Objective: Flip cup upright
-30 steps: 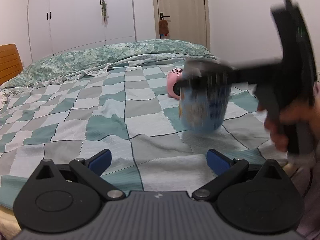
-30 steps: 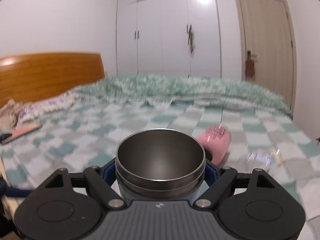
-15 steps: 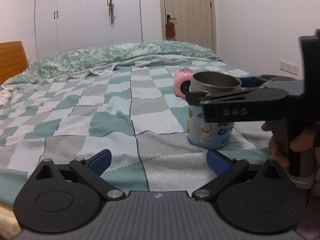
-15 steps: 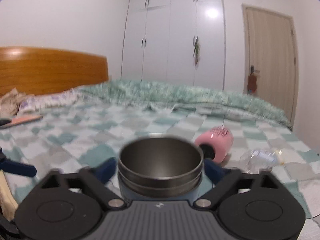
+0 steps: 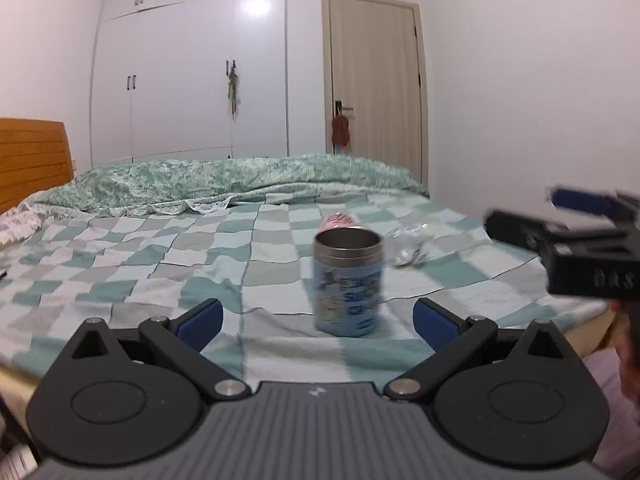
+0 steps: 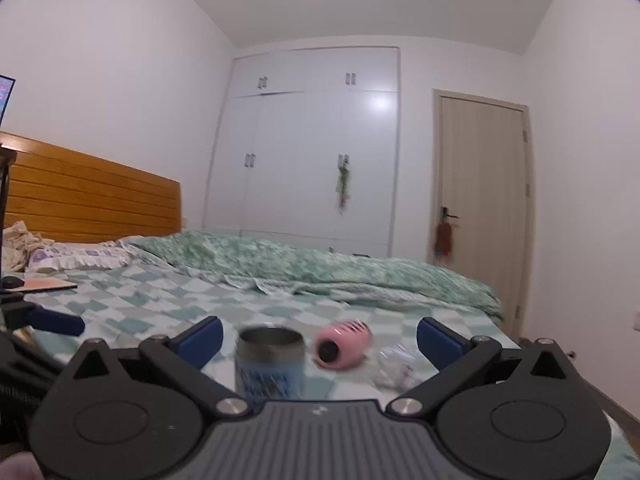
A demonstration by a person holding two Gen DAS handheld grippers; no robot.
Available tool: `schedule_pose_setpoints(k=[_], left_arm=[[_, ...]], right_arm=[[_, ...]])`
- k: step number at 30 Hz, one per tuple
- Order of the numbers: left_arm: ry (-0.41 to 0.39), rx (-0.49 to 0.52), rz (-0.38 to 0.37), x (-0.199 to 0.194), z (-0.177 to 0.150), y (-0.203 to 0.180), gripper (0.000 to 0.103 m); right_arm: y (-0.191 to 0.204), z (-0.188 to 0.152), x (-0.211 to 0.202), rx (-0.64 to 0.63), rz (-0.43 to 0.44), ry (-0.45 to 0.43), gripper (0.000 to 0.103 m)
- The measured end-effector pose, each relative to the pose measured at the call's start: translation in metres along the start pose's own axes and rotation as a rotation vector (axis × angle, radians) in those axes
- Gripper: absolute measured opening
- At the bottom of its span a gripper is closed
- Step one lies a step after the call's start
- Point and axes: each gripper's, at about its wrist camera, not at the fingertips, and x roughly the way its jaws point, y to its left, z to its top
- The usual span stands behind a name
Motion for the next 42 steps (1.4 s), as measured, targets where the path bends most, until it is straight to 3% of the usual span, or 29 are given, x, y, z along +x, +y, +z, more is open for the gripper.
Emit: schedule_pose_setpoints(k=[4,12,19,42], left_arm=[[-0.050,-0.030,0.026,-0.029,-0.012,-0.027,0.103],[-0.130,-0.073,0.061,-0.054,-0.032,-0.054,0.103],[-0.187,-0.063,0.083,-0.054,-0.033,-0.066,0.103],[-0.193,-0.059,0.096,-0.057,-0.035,-0.066,0.103]], right_arm=[[-0.018,-0.009,-0.041,0.027,-0.047,0.016,0.103],[-0.048,-0.037,-0.084,0.088,-0.094,0.029,0.103],[-0.065,-0.052,-0.087,0.127,-0.121,0.043,0.103],[-0.065,-0.052,-0.091,0.143,-0.115,0.023,0.103]])
